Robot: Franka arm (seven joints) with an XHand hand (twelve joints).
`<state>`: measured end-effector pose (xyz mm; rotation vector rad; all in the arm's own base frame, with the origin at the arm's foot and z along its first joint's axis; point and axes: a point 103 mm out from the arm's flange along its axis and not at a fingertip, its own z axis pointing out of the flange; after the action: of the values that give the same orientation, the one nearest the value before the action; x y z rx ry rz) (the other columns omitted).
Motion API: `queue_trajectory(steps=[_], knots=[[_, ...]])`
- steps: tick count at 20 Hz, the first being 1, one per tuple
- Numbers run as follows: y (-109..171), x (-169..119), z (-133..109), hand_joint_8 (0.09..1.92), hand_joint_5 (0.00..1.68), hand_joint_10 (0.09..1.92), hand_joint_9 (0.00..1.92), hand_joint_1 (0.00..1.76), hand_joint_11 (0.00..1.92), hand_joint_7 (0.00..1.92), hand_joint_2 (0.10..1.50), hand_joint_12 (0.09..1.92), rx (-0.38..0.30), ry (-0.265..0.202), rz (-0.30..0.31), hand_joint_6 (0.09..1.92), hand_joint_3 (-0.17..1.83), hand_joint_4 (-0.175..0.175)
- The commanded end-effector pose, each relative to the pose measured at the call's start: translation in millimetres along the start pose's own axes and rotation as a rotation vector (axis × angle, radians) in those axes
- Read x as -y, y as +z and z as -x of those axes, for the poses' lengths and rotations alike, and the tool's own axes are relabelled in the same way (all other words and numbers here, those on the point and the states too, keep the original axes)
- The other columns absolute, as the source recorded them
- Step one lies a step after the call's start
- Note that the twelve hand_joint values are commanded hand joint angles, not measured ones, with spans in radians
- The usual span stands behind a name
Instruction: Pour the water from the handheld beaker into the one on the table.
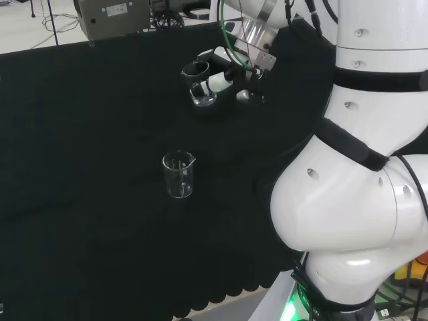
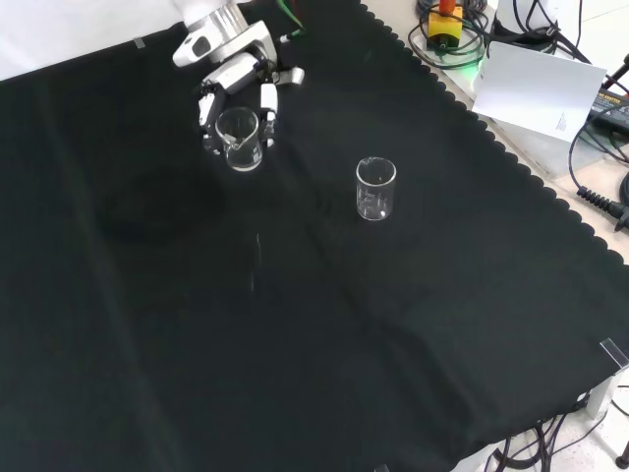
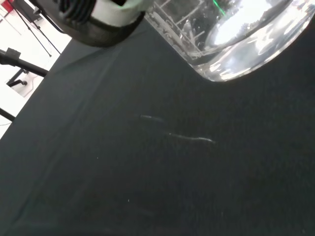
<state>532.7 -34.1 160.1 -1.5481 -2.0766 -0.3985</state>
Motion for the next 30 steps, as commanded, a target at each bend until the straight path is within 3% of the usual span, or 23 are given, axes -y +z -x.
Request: queue_trajectory(steps=[1, 8, 13, 21, 30], knots=[[-24, 62, -15, 0.73, 1.00, 0.98, 1.36, 1.28, 1.14, 1.26, 1.12, 1.04, 0.051, 0.034, -0.030, 0.97, -0.17, -0.087], [-32, 120, -34, 0.72, 1.00, 0.98, 1.36, 1.28, 1.14, 1.26, 1.12, 1.04, 0.142, 0.054, -0.067, 0.98, -0.17, -0.088], [-23, 148, -49, 0.72, 1.00, 0.98, 1.36, 1.28, 1.14, 1.26, 1.13, 1.04, 0.206, 0.039, -0.136, 0.99, -0.17, -0.090], [1, 171, -59, 0.73, 0.99, 0.98, 1.36, 1.28, 1.14, 1.26, 1.13, 1.04, 0.266, 0.022, -0.254, 1.00, -0.17, -0.093], [31, 171, -86, 0.76, 0.97, 0.99, 1.36, 1.27, 1.14, 1.24, 1.14, 1.04, 0.385, -0.008, -0.386, 1.03, -0.17, -0.098]])
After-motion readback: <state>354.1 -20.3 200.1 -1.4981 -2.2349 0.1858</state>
